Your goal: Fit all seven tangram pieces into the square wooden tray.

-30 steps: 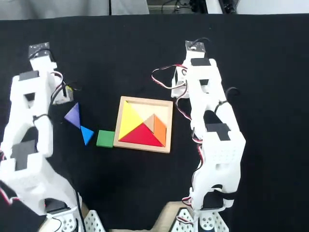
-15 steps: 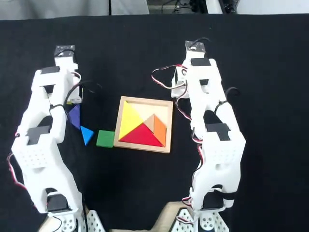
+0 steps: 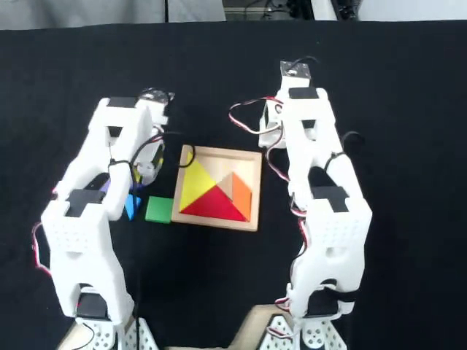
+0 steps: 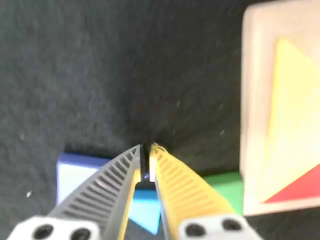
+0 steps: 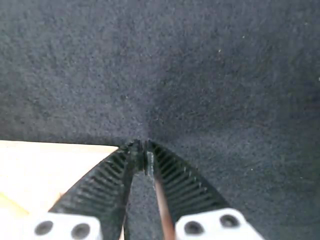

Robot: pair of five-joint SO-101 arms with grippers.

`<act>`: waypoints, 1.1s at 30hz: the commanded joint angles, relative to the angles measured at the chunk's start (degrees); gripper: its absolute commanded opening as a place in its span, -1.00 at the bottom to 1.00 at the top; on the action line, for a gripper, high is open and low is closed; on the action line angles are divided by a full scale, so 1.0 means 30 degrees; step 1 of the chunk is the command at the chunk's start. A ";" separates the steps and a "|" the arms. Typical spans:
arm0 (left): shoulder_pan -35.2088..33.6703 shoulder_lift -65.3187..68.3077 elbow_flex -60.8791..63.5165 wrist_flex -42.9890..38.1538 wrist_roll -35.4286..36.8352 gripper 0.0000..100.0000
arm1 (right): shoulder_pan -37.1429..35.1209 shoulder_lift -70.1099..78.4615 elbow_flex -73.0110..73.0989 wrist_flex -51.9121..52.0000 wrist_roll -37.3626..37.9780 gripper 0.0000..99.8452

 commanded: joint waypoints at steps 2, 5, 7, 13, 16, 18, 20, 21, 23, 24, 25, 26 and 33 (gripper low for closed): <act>-0.1568 -0.0176 0.1040 0.0733 -0.1172 -0.91 | 0.0117 -0.1158 -0.0073 -0.0293 0.0117 -0.98; -0.2593 -0.1201 0.2886 0.0733 -0.2344 -0.91 | 0.0088 -0.1158 -0.0073 -0.0293 0.0117 -0.98; -0.2886 -0.2901 0.4615 0.0733 -0.3165 -0.91 | 0.0088 -0.1158 -0.0073 -0.0293 0.0117 -0.98; -0.4088 -1.1429 0.8923 0.0586 -0.4630 -0.90 | 0.0059 -0.1158 -0.0073 -0.0293 0.0117 -0.98; -0.5319 -1.4886 1.0330 0.0293 -0.4161 -0.90 | 0.0059 -0.1158 -0.0044 -0.0293 0.0117 -0.98; -0.5963 -1.6264 1.1238 -0.0850 -0.2168 -0.90 | 0.0059 -0.1099 -0.0044 -0.0293 0.0117 -0.98; -0.6374 -1.6938 1.2176 -0.2374 0.0234 -0.90 | 0.0059 -0.0747 -0.0161 -0.0293 0.0117 -0.98; -0.6344 -1.6938 1.2645 -0.3341 0.1143 -0.89 | 0.0059 -0.0571 -0.0220 -0.0293 0.0117 -0.98; -0.5846 -1.6791 1.3407 -0.5128 0.2432 -0.81 | 0.0059 -0.0396 -0.0249 -0.0293 0.0117 -0.98; -0.5582 -1.6674 1.3817 -0.5773 0.3516 -0.73 | 0.0059 -0.0308 -0.0249 -0.0293 0.0117 -0.98; -0.5436 -1.6498 1.4227 -0.6154 0.5070 -0.63 | 0.0059 -0.0308 -0.0249 -0.0293 0.0117 -0.98; -0.5348 -1.6352 1.4520 -0.6388 0.6886 -0.53 | 0.0059 -0.0308 -0.0249 -0.0293 0.0117 -0.98; -0.5348 -1.5092 1.4901 -0.8234 1.4593 -0.29 | 0.0029 -0.0278 -0.0454 -0.0293 0.0117 -0.98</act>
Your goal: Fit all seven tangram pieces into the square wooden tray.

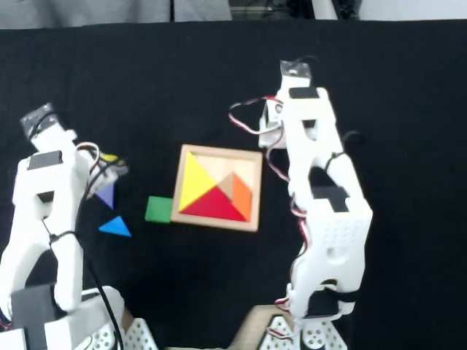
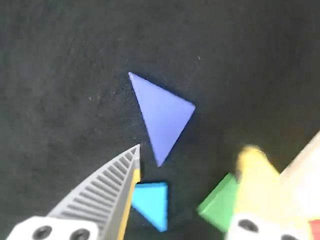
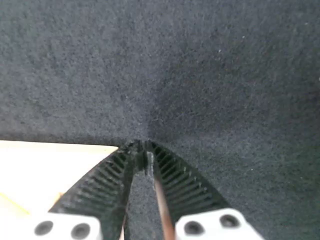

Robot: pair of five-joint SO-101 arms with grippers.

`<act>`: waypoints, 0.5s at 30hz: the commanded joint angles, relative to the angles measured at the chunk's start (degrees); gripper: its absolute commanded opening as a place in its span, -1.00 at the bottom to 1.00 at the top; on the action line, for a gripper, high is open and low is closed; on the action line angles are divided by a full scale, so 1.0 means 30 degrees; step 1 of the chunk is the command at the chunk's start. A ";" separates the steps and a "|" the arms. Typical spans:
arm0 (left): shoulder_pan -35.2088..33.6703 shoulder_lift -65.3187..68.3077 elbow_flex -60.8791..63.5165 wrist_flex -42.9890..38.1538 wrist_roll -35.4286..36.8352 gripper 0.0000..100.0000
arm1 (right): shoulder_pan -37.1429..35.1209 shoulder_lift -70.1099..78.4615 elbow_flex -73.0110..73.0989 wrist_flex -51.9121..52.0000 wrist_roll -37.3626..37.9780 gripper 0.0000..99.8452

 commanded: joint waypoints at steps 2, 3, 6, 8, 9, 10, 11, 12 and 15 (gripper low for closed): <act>0.0249 0.0850 -0.0161 -0.1729 0.2725 -0.33 | 0.0029 -0.0220 -0.0601 -0.0264 0.0117 -0.98; 0.0220 0.1260 -0.0161 -0.2168 0.2960 -0.34 | 0.0029 -0.0220 -0.0601 -0.0264 0.0117 -0.98; -0.0015 0.2696 -0.0308 -0.2930 0.3282 -0.37 | 0.0029 -0.0220 -0.0601 -0.0205 0.0117 -0.98; -0.0220 0.3341 -0.0337 -0.3077 0.3282 -0.36 | 0.0029 -0.0220 -0.0630 -0.0205 0.0117 -0.98; -0.0366 0.3516 -0.0484 -0.3018 0.3282 -0.36 | 0.0029 -0.0220 -0.0630 -0.0205 0.0117 -0.98; -0.0542 0.3722 -0.0601 -0.2989 0.3282 -0.36 | 0.0029 -0.0220 -0.0630 -0.0176 0.0117 -0.98; -0.0689 0.3839 -0.0689 -0.2989 0.3282 -0.36 | 0.0029 -0.0220 -0.0630 -0.0176 0.0117 -0.98; -0.0835 0.3897 -0.0718 -0.3077 0.3282 -0.36 | 0.0029 -0.0220 -0.0630 -0.0176 0.0117 -0.98; -0.1011 0.4073 -0.0894 -0.3253 0.3253 -0.36 | 0.0029 -0.0220 -0.0630 -0.0205 0.0117 -0.98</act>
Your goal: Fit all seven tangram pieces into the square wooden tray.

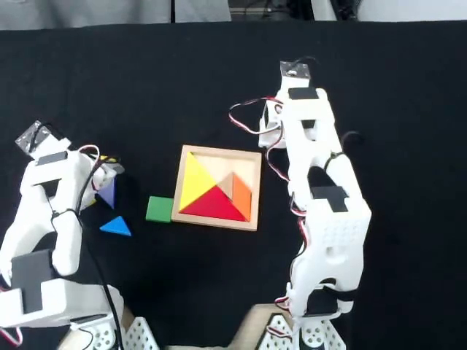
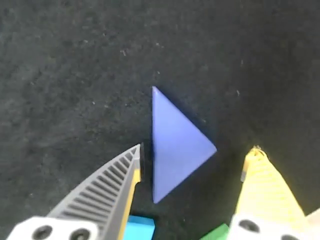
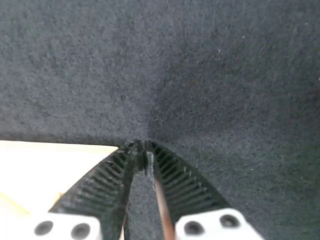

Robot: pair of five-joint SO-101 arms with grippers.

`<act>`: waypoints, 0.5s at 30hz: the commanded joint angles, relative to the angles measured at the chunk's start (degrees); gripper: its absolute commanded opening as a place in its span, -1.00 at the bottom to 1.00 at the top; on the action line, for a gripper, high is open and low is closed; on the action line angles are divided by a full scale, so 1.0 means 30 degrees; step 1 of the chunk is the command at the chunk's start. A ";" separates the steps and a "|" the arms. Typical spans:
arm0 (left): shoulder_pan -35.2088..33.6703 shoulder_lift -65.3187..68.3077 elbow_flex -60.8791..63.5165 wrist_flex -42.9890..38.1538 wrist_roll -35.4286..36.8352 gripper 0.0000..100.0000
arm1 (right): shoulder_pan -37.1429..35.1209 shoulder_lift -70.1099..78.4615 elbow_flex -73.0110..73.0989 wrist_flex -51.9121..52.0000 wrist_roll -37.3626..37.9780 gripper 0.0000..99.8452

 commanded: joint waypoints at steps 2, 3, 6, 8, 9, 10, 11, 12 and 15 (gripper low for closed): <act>-0.0249 0.0205 -0.0982 -0.0498 0.0176 -0.36 | 0.0029 -0.0220 -0.0630 -0.0205 0.0117 -0.98; -0.0249 0.0381 -0.1011 -0.0733 0.0176 -0.36 | 0.0029 -0.0220 -0.0630 -0.0205 0.0117 -0.98; -0.0132 0.1026 -0.1011 -0.1377 0.0176 -0.37 | 0.0029 -0.0220 -0.0601 -0.0205 0.0117 -0.98; -0.0132 0.1260 -0.1128 -0.1436 0.0205 -0.37 | 0.0029 -0.0220 -0.0601 -0.0234 0.0117 -0.98; -0.0161 0.1407 -0.1304 -0.1348 0.0205 -0.37 | 0.0029 -0.0220 -0.0601 -0.0234 0.0117 -0.98; -0.0190 0.1612 -0.1480 -0.1319 0.0205 -0.37 | 0.0029 -0.0220 -0.0601 -0.0234 0.0117 -0.98; -0.0220 0.1700 -0.1568 -0.1319 0.0205 -0.37 | 0.0029 -0.0220 -0.0601 -0.0234 0.0117 -0.98; -0.0220 0.1700 -0.1626 -0.1319 0.0205 -0.37 | 0.0029 -0.0220 -0.0601 -0.0234 0.0117 -0.98; -0.0132 0.1700 -0.1656 -0.1436 0.0205 -0.39 | 0.0029 -0.0220 -0.0601 -0.0234 0.0117 -0.98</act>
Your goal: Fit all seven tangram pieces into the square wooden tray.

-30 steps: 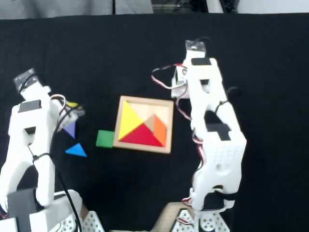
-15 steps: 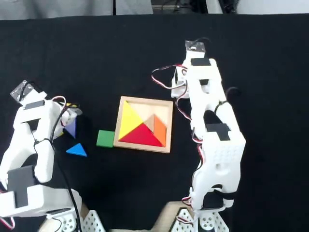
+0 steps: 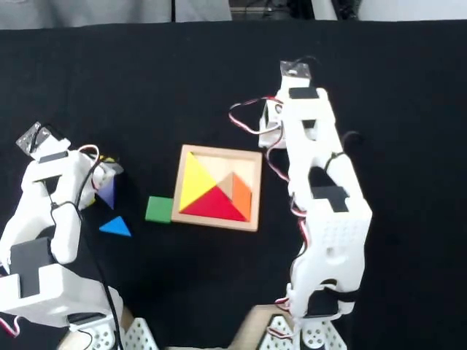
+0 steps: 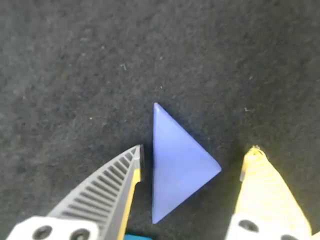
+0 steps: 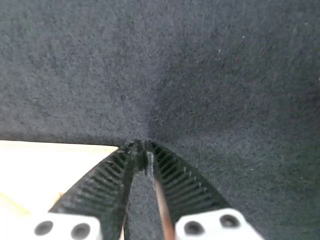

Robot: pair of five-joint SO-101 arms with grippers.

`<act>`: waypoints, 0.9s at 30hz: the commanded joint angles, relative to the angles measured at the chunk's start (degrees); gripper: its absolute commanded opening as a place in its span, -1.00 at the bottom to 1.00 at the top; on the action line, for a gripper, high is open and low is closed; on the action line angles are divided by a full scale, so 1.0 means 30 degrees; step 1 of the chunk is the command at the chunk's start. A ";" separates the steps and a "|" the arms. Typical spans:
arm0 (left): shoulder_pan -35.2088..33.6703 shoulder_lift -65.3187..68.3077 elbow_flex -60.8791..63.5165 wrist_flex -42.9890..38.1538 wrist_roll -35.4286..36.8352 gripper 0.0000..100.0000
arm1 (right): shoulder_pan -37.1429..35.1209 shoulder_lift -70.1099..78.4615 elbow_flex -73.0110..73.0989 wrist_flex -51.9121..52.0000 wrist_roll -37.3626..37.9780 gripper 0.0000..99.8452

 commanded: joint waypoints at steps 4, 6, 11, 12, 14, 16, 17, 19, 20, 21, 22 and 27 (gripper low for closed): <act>-0.0015 0.0000 -0.1070 -0.0322 0.0117 -0.49 | 0.0029 -0.0220 -0.0601 -0.0234 0.0147 -0.98; -0.0015 0.0000 -0.1070 -0.0234 0.0117 -0.47 | 0.0029 -0.0220 -0.0601 -0.0234 0.0147 -0.98; 0.0015 0.0000 -0.1070 -0.0205 0.0117 -0.45 | 0.0029 -0.0220 -0.0601 -0.0234 0.0147 -0.98; 0.0015 0.0000 -0.1070 -0.0176 0.0117 -0.45 | 0.0029 -0.0220 -0.0601 -0.0234 0.0147 -0.98; 0.0308 0.0000 -0.1040 -0.0147 0.0088 -0.46 | 0.0029 -0.0220 -0.0601 -0.0234 0.0147 -0.98; 0.0718 0.0000 -0.0982 -0.0117 -0.0147 -0.46 | 0.0029 -0.0220 -0.0601 -0.0234 0.0147 -0.98; 0.0894 0.0000 -0.1040 -0.0117 -0.0293 -0.46 | 0.0029 -0.0220 -0.0601 -0.0234 0.0147 -0.98; 0.0894 0.0000 -0.1070 -0.0147 -0.0322 -0.46 | 0.0029 -0.0220 -0.0601 -0.0234 0.0147 -0.98; 0.0894 0.0000 -0.1070 -0.0147 -0.0322 -0.46 | 0.0029 -0.0220 -0.0601 -0.0234 0.0147 -0.98; 0.0894 0.0000 -0.1070 -0.0147 -0.0322 -0.46 | 0.0029 -0.0220 -0.0601 -0.0234 0.0147 -0.98; 0.0894 0.0000 -0.1070 -0.0147 -0.0322 -0.46 | 0.0029 -0.0220 -0.0601 -0.0234 0.0147 -0.98; 0.0864 0.0000 -0.1070 -0.0147 0.0234 -0.46 | 0.0029 -0.0220 -0.0601 -0.0205 0.0147 -0.98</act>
